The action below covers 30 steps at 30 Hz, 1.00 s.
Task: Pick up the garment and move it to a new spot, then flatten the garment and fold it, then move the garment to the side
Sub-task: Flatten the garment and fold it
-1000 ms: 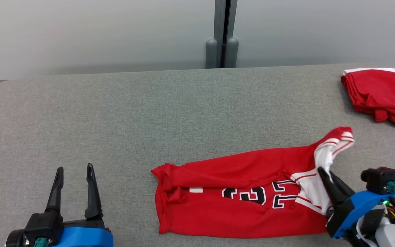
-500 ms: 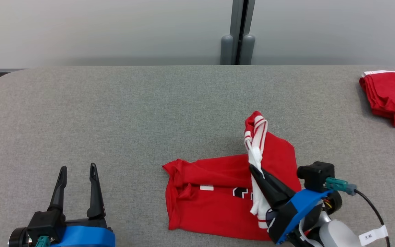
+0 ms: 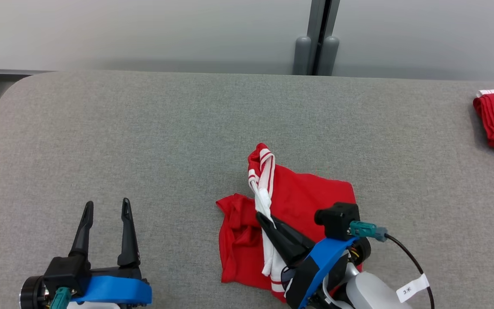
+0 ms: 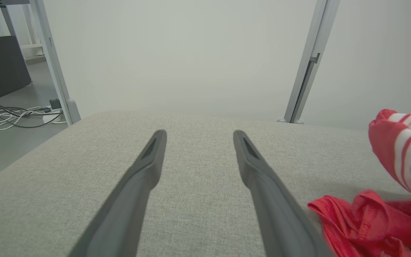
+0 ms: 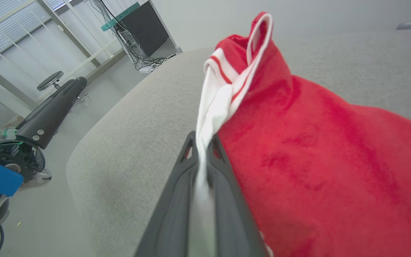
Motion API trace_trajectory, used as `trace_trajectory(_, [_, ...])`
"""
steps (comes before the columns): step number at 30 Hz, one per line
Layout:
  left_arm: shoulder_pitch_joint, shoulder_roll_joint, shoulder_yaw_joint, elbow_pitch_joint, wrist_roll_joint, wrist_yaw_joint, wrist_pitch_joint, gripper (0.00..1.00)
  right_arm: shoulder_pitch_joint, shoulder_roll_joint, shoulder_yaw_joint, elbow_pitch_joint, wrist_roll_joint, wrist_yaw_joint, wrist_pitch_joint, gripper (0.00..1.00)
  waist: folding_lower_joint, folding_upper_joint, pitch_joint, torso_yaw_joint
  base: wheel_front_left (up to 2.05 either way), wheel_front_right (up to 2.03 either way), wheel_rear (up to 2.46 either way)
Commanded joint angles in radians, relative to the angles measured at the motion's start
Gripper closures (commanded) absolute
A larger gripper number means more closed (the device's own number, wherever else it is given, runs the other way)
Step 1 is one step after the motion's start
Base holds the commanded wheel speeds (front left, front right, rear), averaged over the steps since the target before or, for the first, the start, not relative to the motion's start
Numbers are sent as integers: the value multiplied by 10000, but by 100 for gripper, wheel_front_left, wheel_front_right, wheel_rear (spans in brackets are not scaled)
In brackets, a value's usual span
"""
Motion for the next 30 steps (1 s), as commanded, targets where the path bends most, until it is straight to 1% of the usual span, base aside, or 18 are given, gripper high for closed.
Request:
trace_trajectory(1, [-195, -6, 4, 30, -23, -4, -38, 0, -189, 32, 86, 42, 133, 2, -72, 100, 0, 0, 25, 40, 0, 0, 0])
trace_trajectory(2, [-245, -7, -49, 67, -30, -15, -39, 0, -325, 38, 406, 172, 423, 2, -207, 100, 0, 0, 45, 104, 0, 0, 0])
trace_trajectory(8, [-280, -7, -135, 112, -34, 6, -38, 0, -710, 25, 1039, 796, 1055, 2, -616, 100, 0, 0, 31, 170, 0, 0, 0])
trace_trajectory(9, [-277, -7, -133, 122, -31, 0, -38, 0, -760, 27, 1141, 935, 1136, 2, -599, 74, 0, 0, 21, 165, 0, 0, 0])
trace_trajectory(10, [-275, -7, -117, 130, -32, -11, -38, 0, -801, 32, 1255, 1038, 1229, 4, -575, 10, 0, 0, 6, 155, 0, 0, 0])
trace_trajectory(11, [-271, -7, -106, 141, -33, -21, -38, 0, -863, 28, 1263, 1123, 1320, 2, -690, 0, 0, 0, -10, 136, 0, 0, 0])
trace_trajectory(16, [-207, -5, -34, 190, 52, -36, -38, 0, -1126, 15, 983, 1546, 1257, 4, -1362, 0, 0, 0, -185, -112, 0, 0, 0])
trace_trajectory(19, [-104, -7, -13, 197, 111, -54, -39, 0, -1306, -50, 462, 1784, 759, 2, -1853, 0, 0, 0, -309, -323, 0, 0, 0])
trace_trajectory(25, [-25, -5, 82, 267, 261, -114, -38, 0, -1008, -772, -845, 1682, -51, 2, -2580, 0, 0, 0, -565, -764, 0, 0, 0])
trace_trajectory(30, [-3, -7, 175, 265, 375, -101, -38, 0, -352, -1299, -2002, 1142, -728, 4, -2829, 0, 0, 0, -688, -1122, 0, 0, 0])
